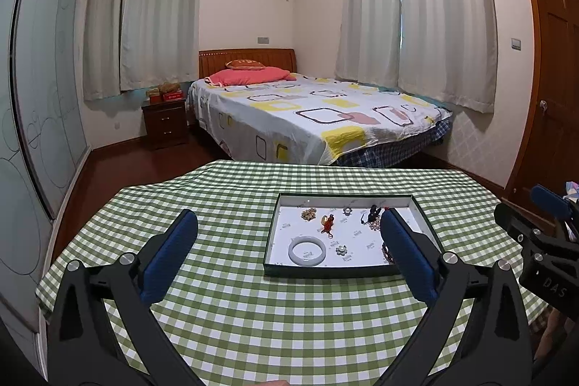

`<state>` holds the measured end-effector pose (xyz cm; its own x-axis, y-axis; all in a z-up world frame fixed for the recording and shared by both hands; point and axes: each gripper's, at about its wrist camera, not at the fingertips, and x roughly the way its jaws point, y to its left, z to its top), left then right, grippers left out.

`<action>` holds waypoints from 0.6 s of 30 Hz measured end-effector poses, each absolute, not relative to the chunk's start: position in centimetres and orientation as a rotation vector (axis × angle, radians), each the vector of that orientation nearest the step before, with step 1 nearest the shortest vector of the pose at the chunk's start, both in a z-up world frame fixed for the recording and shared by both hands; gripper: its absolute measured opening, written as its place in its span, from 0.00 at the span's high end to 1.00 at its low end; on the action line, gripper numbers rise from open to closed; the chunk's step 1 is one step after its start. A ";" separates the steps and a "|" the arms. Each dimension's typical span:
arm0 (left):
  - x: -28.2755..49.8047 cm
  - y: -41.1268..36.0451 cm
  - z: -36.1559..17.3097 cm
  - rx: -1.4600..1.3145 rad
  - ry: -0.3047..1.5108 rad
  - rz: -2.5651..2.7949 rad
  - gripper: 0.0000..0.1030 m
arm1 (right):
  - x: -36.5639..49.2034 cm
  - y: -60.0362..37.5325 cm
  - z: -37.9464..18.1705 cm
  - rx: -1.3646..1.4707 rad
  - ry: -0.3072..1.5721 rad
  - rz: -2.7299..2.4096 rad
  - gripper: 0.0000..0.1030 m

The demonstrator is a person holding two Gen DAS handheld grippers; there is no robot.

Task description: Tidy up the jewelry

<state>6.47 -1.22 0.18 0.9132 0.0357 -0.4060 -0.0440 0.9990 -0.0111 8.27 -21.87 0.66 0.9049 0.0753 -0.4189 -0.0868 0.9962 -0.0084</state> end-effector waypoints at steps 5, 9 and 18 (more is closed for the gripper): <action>6.4 -0.5 0.2 -0.063 0.403 0.035 0.04 | 8.2 -21.9 0.6 -0.027 0.434 0.083 0.28; 6.6 -0.2 -0.1 -0.060 0.410 0.042 0.04 | 8.1 -21.8 0.5 -0.027 0.436 0.085 0.28; 7.3 0.1 -1.0 -0.046 0.445 0.055 0.04 | 8.3 -21.9 0.4 -0.028 0.441 0.083 0.28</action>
